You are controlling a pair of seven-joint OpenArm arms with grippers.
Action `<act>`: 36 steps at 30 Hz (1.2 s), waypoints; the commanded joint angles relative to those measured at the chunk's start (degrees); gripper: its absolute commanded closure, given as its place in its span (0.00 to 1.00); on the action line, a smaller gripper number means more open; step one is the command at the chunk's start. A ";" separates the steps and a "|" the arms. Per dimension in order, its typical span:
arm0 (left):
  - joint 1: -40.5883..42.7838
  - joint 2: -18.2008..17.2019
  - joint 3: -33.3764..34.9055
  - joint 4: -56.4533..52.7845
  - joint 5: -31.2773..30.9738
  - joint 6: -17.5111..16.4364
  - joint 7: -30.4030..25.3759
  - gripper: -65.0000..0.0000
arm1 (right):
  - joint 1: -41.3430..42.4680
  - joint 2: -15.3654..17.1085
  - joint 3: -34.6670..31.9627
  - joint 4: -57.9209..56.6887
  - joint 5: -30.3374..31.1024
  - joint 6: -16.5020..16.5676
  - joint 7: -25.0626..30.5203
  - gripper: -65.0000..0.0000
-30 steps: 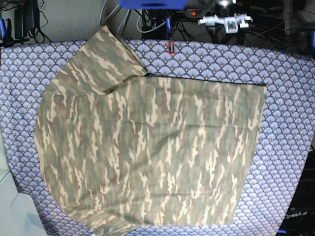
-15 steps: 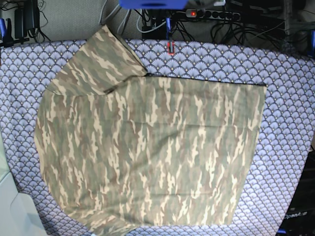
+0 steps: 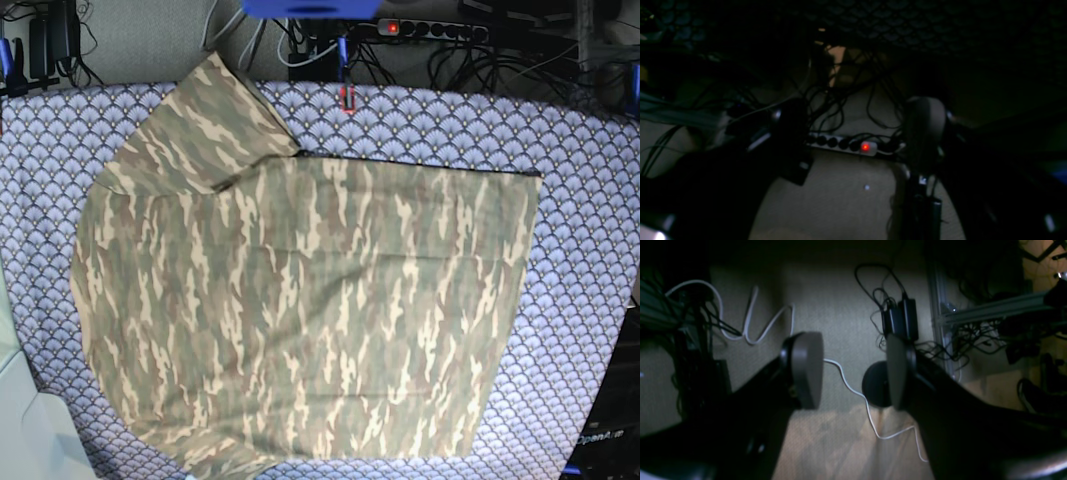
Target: Fold the T-shirt properly
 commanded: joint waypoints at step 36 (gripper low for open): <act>14.30 2.41 -0.40 11.42 -0.14 0.08 -1.69 0.33 | -22.21 -1.09 6.20 50.80 0.81 0.19 -16.65 0.56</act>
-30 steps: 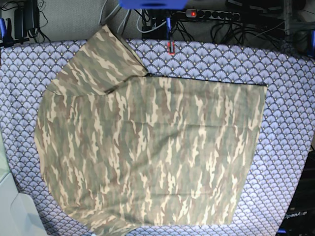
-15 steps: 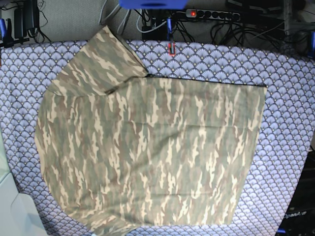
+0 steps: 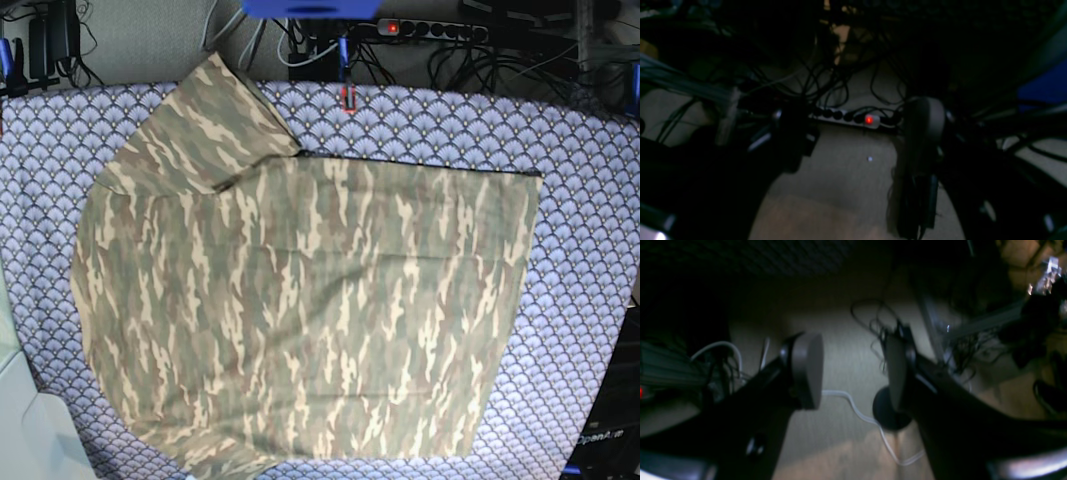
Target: Fold the T-shirt properly
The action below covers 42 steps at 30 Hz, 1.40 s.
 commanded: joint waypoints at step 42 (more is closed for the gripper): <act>19.23 1.08 0.22 71.83 -6.36 -0.51 40.11 0.33 | -9.49 -0.57 0.32 29.35 -0.48 -0.01 -10.38 0.57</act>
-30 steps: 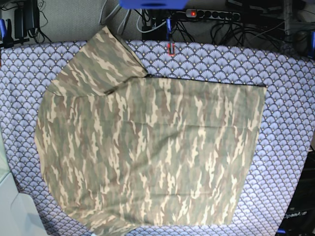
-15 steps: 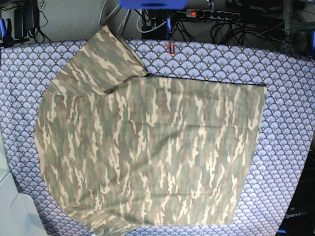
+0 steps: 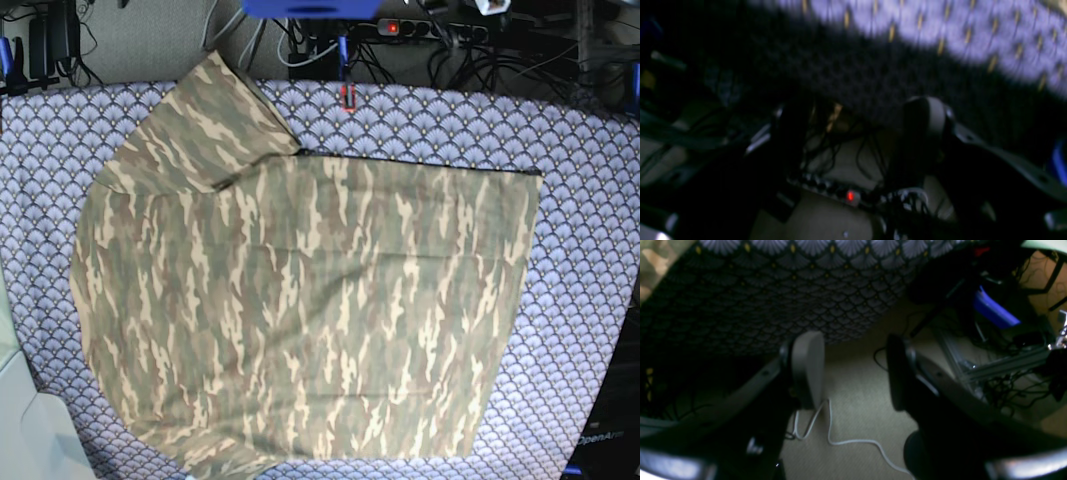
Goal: Fold the T-shirt properly
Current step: 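Lower both grippers toward the camouflage shirt's shoulder corners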
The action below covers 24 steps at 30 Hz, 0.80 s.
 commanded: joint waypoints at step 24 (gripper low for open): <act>-5.48 1.09 -6.07 18.10 4.22 0.13 17.50 0.33 | 2.82 -1.45 5.20 20.04 -6.22 -0.03 -18.32 0.57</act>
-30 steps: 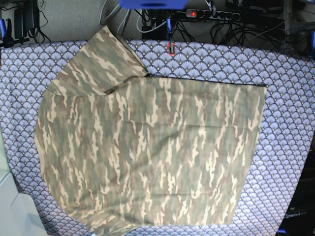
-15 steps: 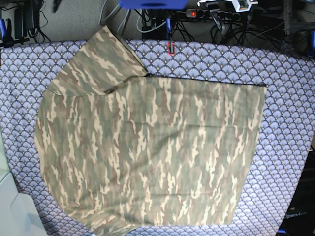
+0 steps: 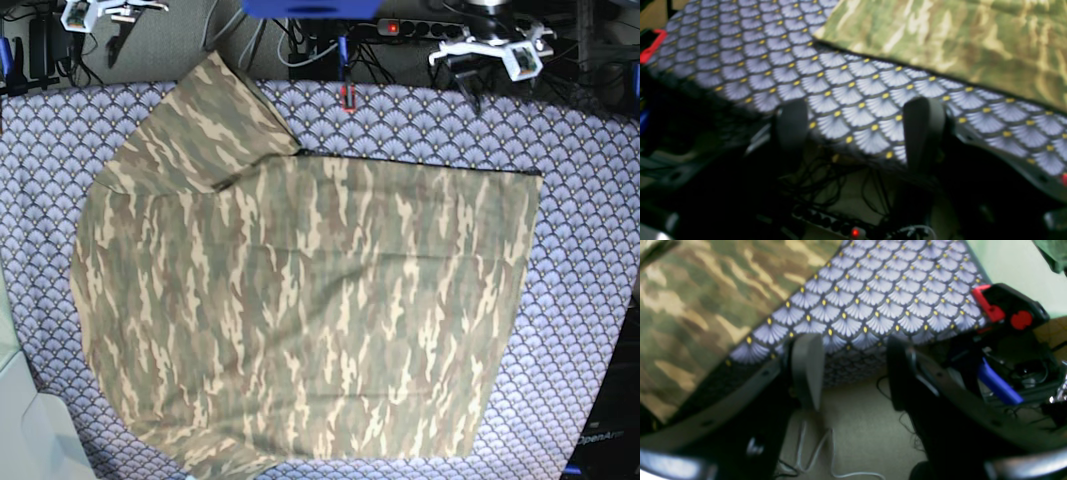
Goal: Fold the T-shirt properly
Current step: 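Lower both grippers toward the camouflage shirt's shoulder corners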
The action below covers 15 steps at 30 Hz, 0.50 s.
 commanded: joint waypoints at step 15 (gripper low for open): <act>-8.13 0.20 -3.07 4.56 8.38 0.02 5.39 0.33 | 9.45 1.64 1.67 8.87 -2.34 -0.07 -16.34 0.57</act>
